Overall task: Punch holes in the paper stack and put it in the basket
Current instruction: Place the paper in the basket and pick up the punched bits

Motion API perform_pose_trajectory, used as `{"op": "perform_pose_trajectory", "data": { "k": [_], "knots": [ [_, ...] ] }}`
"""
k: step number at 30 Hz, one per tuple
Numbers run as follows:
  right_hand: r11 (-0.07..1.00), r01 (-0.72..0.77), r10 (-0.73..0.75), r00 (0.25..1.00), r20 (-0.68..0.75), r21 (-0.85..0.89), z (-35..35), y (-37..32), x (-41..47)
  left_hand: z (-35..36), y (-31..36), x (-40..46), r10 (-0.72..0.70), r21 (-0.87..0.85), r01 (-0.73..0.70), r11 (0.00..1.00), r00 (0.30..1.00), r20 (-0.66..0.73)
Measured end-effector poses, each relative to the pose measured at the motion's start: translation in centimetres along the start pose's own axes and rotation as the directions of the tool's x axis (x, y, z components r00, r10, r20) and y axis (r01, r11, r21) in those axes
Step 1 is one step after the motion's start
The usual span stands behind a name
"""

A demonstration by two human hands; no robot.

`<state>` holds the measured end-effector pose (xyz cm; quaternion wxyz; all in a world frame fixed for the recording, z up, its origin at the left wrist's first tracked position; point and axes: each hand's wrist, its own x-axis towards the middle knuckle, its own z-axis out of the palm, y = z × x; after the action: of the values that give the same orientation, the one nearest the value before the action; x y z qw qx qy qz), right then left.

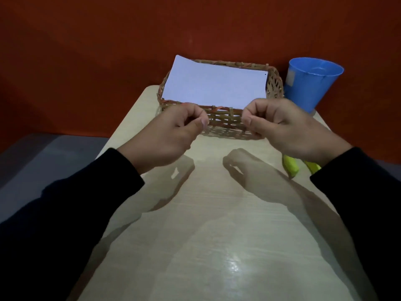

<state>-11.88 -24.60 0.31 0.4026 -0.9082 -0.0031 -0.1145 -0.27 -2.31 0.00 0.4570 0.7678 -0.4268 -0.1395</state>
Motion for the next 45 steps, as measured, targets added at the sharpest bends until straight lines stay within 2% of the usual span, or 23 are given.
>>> {"op": "perform_pose_trajectory", "data": {
  "k": [3,8,13,18,23,27,30,35,38,42,45],
  "knots": [
    [0.986,-0.008,-0.017,0.988,-0.154,-0.164,-3.6,0.4,0.2,1.3,2.0,4.7,-0.030,-0.055,0.028,0.998,0.999,-0.026],
    [0.897,-0.134,-0.035,0.929,-0.370,-0.421,-10.2,1.6,0.4,5.0,6.6,13.0,0.043,-0.045,-0.044,0.998,0.999,-0.033],
    [0.810,-0.287,-0.018,0.859,-0.511,-0.511,-15.9,5.4,3.3,9.5,9.8,20.8,0.120,0.063,-0.115,0.991,0.990,-0.069],
    [0.722,-0.410,0.137,0.874,-0.465,-0.558,-18.0,9.4,6.8,12.2,10.3,26.9,0.136,0.329,-0.116,0.937,0.990,-0.036],
    [0.699,-0.446,0.187,0.868,-0.459,-0.559,-18.7,10.4,8.4,12.6,10.0,31.0,0.144,0.511,-0.131,0.849,0.989,0.014],
    [0.712,-0.460,0.158,0.841,-0.517,-0.530,-19.0,10.5,9.3,12.8,10.1,32.1,0.185,0.589,-0.154,0.793,0.983,0.008],
    [0.736,-0.472,0.174,0.825,-0.538,-0.485,-19.0,10.3,9.2,12.7,9.6,32.1,0.194,0.562,-0.142,0.815,0.980,-0.034],
    [0.754,-0.446,0.134,0.823,-0.551,-0.482,-18.3,8.4,8.6,11.3,9.8,29.9,0.267,0.522,-0.195,0.830,0.962,-0.065],
    [0.770,-0.376,0.032,0.829,-0.559,-0.515,-17.0,6.2,8.0,8.5,9.9,27.1,0.296,0.485,-0.191,0.853,0.944,-0.149],
    [0.802,-0.150,-0.210,0.836,-0.508,-0.578,-13.0,2.2,7.0,3.6,9.1,21.4,0.356,0.499,-0.188,0.846,0.896,-0.266],
    [0.804,0.027,-0.338,0.843,-0.419,-0.594,-7.2,-1.0,6.3,0.3,7.3,15.3,0.388,0.489,-0.195,0.850,0.859,-0.333]
  ]
}}
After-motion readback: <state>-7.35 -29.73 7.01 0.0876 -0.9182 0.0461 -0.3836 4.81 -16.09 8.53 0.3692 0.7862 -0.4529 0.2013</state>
